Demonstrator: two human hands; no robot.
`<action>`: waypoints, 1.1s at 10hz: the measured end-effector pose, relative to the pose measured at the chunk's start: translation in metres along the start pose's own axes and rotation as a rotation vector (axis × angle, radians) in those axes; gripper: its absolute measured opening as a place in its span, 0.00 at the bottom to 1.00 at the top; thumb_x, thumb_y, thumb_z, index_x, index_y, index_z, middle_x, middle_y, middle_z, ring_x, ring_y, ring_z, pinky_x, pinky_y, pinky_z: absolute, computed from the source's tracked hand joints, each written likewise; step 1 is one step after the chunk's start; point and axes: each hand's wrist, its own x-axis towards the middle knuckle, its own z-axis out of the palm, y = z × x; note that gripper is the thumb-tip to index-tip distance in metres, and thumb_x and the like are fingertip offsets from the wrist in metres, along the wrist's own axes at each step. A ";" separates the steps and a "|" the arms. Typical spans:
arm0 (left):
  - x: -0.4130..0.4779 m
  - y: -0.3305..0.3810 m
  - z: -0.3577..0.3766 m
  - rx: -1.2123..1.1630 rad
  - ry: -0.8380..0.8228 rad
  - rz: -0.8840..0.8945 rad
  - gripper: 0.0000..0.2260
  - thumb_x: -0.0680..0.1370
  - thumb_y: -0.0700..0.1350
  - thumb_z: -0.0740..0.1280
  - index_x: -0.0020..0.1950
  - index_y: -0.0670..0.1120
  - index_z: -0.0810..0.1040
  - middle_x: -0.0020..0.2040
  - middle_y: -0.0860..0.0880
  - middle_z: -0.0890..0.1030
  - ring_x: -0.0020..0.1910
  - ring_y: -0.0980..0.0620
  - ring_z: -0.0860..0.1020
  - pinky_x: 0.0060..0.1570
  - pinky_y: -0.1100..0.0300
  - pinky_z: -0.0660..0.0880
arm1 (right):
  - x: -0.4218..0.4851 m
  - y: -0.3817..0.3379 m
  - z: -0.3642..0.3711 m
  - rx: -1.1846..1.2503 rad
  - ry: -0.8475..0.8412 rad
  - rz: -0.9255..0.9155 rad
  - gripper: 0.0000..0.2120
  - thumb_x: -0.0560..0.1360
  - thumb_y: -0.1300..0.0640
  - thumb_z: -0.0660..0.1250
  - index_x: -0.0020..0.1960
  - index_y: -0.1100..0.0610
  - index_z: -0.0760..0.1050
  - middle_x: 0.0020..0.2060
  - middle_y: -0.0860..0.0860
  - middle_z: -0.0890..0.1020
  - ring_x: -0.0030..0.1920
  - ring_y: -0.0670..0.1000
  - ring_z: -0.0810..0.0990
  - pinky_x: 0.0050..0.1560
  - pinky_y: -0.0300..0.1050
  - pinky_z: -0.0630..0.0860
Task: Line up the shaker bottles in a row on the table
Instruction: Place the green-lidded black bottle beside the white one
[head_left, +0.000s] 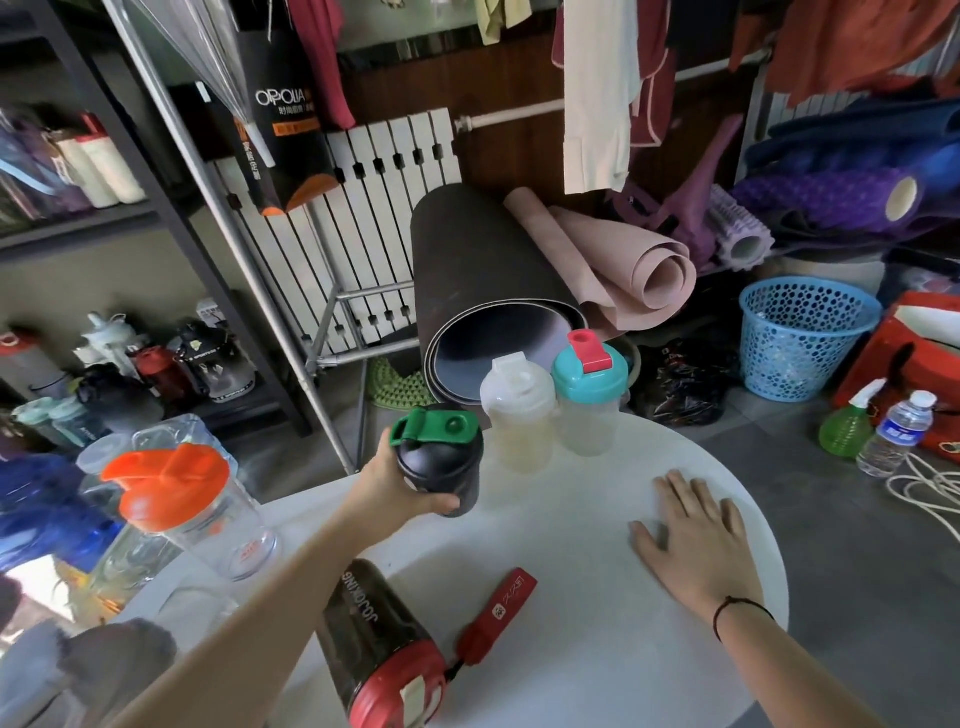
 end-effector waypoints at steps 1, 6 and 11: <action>0.008 -0.006 0.007 -0.095 -0.002 -0.033 0.46 0.68 0.36 0.85 0.80 0.46 0.64 0.67 0.51 0.77 0.68 0.47 0.77 0.65 0.55 0.72 | 0.000 0.000 0.000 0.002 -0.003 -0.001 0.34 0.76 0.38 0.51 0.77 0.50 0.51 0.78 0.47 0.52 0.78 0.51 0.47 0.76 0.53 0.46; 0.027 -0.016 0.031 -0.572 -0.016 -0.128 0.37 0.81 0.26 0.69 0.84 0.48 0.58 0.74 0.47 0.74 0.72 0.44 0.74 0.47 0.57 0.79 | 0.002 0.001 0.003 -0.024 0.011 -0.008 0.33 0.76 0.38 0.52 0.77 0.50 0.53 0.78 0.47 0.53 0.78 0.51 0.49 0.75 0.54 0.48; 0.035 -0.015 0.048 -0.674 0.027 -0.128 0.43 0.76 0.25 0.74 0.83 0.47 0.58 0.70 0.46 0.75 0.69 0.45 0.74 0.69 0.44 0.74 | 0.002 -0.001 0.000 -0.020 -0.009 -0.003 0.33 0.77 0.38 0.51 0.78 0.50 0.50 0.78 0.47 0.51 0.78 0.51 0.47 0.76 0.53 0.46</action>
